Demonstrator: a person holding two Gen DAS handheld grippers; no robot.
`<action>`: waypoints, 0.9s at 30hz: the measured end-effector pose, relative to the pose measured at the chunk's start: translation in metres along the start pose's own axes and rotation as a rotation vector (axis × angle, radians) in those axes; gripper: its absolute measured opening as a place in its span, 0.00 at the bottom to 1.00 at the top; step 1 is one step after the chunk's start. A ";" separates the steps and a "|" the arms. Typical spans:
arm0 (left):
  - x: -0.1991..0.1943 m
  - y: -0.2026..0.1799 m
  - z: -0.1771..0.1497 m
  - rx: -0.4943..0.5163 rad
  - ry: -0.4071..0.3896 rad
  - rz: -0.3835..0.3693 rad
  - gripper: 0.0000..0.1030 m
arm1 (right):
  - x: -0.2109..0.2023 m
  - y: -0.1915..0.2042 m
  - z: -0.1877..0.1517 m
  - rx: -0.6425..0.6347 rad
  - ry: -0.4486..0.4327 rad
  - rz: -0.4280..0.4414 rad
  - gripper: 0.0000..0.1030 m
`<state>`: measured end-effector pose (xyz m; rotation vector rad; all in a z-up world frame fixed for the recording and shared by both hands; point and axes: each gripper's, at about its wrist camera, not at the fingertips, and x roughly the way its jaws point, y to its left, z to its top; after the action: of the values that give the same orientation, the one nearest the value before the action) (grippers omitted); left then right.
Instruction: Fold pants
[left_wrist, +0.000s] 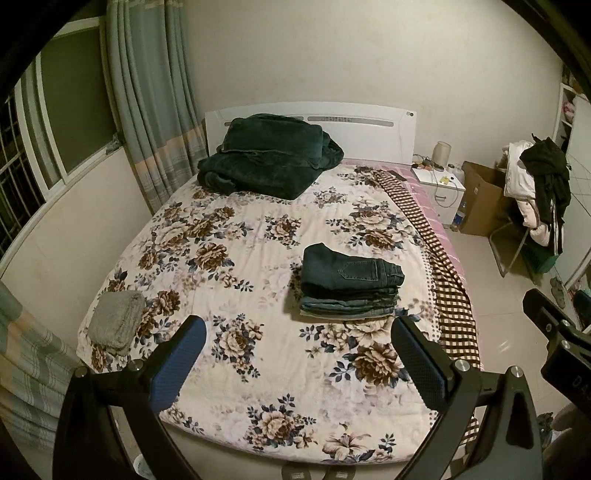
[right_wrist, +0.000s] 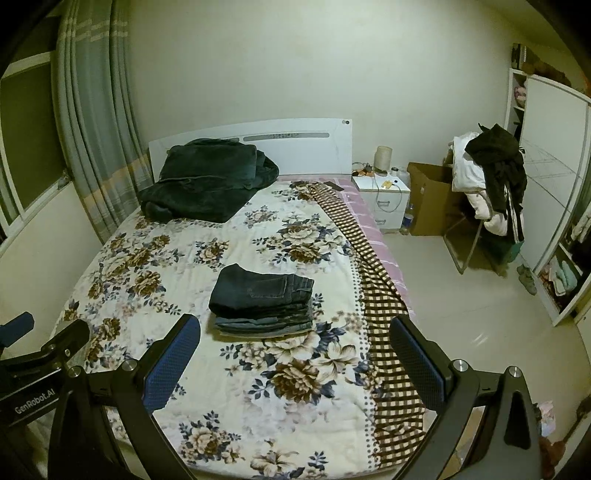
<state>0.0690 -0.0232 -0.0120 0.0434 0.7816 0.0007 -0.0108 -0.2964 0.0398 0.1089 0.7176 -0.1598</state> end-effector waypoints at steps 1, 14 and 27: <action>0.000 0.000 0.000 0.000 0.001 -0.001 0.99 | 0.000 0.000 0.000 0.000 -0.001 -0.001 1.00; -0.004 -0.003 0.002 -0.003 -0.008 -0.001 0.99 | 0.000 0.001 0.000 0.000 -0.005 0.005 1.00; -0.010 -0.006 0.011 -0.003 -0.016 -0.001 1.00 | -0.001 0.012 -0.001 0.001 -0.007 0.011 1.00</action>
<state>0.0696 -0.0302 0.0023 0.0403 0.7655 0.0004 -0.0102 -0.2839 0.0401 0.1130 0.7101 -0.1494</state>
